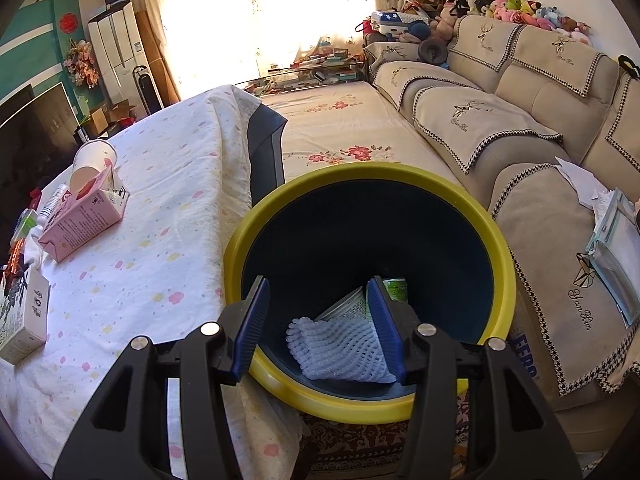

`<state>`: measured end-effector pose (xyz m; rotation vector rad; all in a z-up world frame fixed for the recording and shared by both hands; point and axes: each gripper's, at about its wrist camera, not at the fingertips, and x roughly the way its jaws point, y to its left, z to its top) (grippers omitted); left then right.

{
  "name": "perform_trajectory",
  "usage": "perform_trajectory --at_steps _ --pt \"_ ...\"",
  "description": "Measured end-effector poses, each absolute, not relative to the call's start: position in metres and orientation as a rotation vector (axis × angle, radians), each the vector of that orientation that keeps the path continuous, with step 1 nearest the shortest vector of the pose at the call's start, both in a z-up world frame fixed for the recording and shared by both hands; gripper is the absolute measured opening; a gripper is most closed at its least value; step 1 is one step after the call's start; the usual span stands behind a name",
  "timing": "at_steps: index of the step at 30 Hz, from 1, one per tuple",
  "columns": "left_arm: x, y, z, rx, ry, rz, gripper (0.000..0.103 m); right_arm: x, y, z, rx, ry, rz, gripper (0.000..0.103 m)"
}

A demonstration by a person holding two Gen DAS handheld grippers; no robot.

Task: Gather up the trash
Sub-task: 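Move the left gripper to the printed paper box and grasp it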

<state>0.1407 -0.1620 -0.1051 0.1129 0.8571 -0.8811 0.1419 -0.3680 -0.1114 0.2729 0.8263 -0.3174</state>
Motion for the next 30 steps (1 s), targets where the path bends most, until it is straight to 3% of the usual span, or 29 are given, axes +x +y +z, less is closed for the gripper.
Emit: perform_trajectory --at_steps 8,18,30 --pt "0.171 -0.143 -0.086 0.247 0.781 -0.734 0.091 0.139 -0.372 -0.108 0.286 0.807 -0.318 0.049" --pt "0.229 -0.147 -0.106 0.301 0.858 -0.853 0.093 0.141 -0.376 -0.110 0.291 0.821 -0.324 0.049" --pt "0.240 -0.151 -0.103 0.367 0.892 -0.868 0.096 0.145 -0.377 -0.118 0.303 0.838 -0.309 0.050"
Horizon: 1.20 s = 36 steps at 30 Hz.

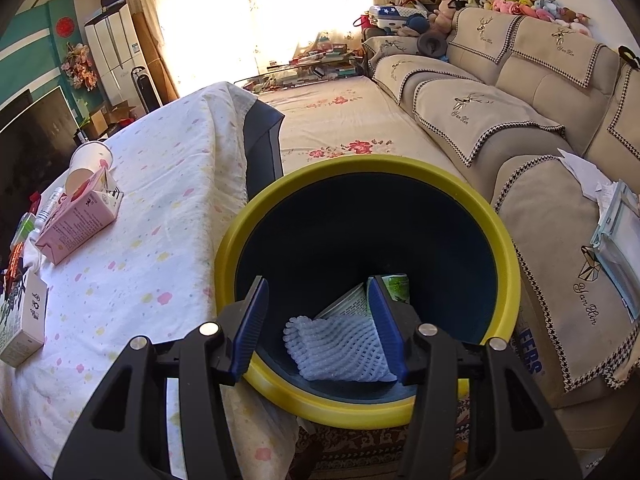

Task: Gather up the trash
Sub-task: 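Move the left gripper to the printed paper box and grasp it, then carry the paper box over the bin and open the left gripper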

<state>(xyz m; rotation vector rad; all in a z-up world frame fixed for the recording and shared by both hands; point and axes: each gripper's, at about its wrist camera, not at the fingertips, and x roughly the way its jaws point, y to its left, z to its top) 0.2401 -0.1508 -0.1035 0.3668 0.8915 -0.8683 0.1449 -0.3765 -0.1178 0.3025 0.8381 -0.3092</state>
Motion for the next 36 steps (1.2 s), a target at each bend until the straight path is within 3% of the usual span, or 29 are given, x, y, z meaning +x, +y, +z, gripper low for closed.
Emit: perform_trajectory --at_steps 18,20,21,22,36 --pt "0.227 -0.192 -0.133 0.567 0.956 -0.885 0.096 0.144 -0.376 -0.120 0.317 0.844 -0.295 0.053" --pt "0.233 -0.195 -0.134 0.547 0.962 -0.862 0.092 0.144 -0.376 -0.119 0.316 0.842 -0.292 0.053" --pt "0.235 -0.195 -0.135 0.534 0.968 -0.858 0.082 0.143 -0.376 -0.119 0.316 0.841 -0.292 0.053" --pt "0.237 -0.196 -0.136 0.525 0.970 -0.853 0.078 0.142 -0.377 -0.119 0.318 0.839 -0.292 0.053" --pt "0.211 -0.194 -0.108 0.495 0.886 -0.780 0.072 0.129 -0.390 -0.117 0.365 0.814 -0.302 0.053"
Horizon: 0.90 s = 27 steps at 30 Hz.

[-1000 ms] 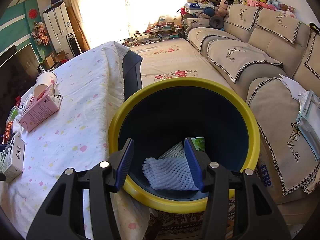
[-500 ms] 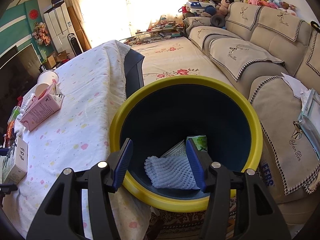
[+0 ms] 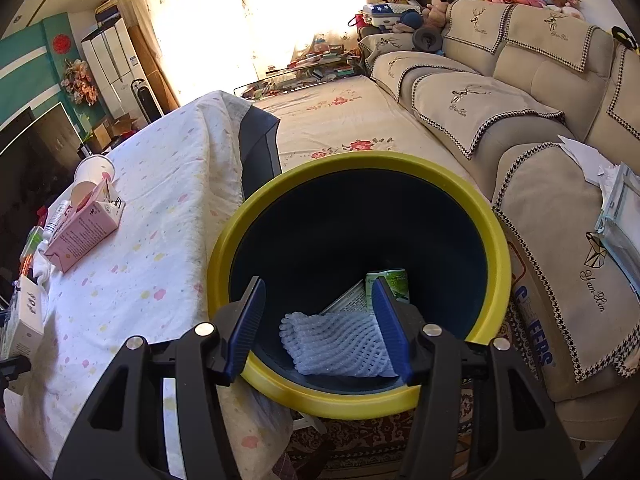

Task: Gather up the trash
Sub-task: 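Carry the paper box over the bin and open the left gripper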

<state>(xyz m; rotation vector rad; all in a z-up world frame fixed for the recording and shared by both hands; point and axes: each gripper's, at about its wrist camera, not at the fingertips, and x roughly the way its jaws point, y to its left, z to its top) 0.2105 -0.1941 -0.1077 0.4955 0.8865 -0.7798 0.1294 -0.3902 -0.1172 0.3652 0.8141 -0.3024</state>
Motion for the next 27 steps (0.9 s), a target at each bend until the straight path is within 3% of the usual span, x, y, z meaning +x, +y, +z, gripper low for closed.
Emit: perform_trajectory --at_steps 8,15,27 --pt "0.192 -0.224 -0.075 0.508 0.819 -0.831 0.072 0.106 -0.400 -0.107 0.382 0.774 -0.328 0.053" --pt "0.193 -0.301 -0.057 0.520 0.801 -0.928 0.072 0.070 -0.421 -0.089 0.394 0.700 -0.392 0.053" --pt "0.229 -0.459 -0.081 0.536 0.879 -1.031 0.072 0.008 -0.474 -0.078 0.465 0.617 -0.503 0.055"
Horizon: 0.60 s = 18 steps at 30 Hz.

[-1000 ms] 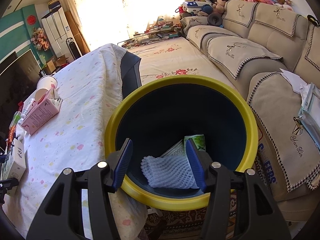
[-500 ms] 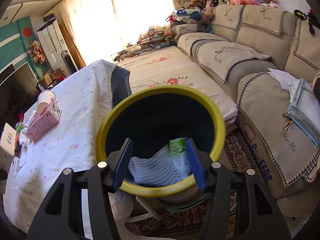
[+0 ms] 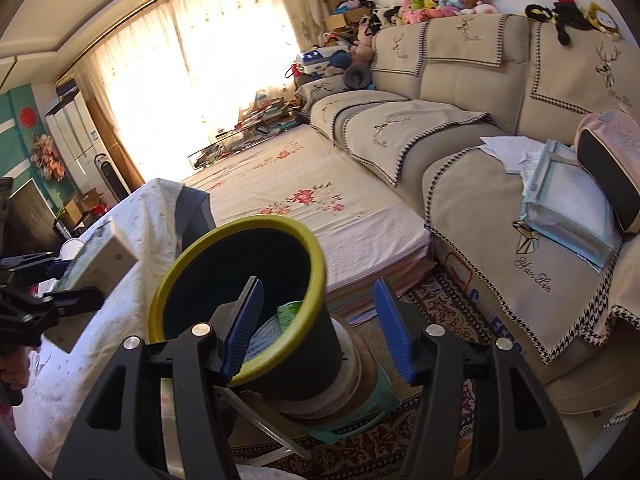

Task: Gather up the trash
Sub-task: 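Carry the paper box over the bin and open the left gripper, then move both grippers back over the table toward the remaining trash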

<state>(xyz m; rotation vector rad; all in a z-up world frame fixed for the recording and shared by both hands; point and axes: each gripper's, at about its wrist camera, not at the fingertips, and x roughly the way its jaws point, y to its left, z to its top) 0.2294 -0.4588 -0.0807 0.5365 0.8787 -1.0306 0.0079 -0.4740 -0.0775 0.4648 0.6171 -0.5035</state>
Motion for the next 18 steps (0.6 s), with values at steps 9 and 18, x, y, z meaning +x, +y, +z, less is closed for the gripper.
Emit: perform_trajectory --at_steps 9,18 --pt "0.255 -0.506 -0.094 0.449 0.871 -0.995 0.084 0.001 -0.493 -0.093 0.506 0.634 -0.508 0.057" --pt "0.245 -0.427 -0.065 0.286 0.797 -0.973 0.089 0.018 -0.478 -0.098 0.497 0.664 -0.460 0.058"
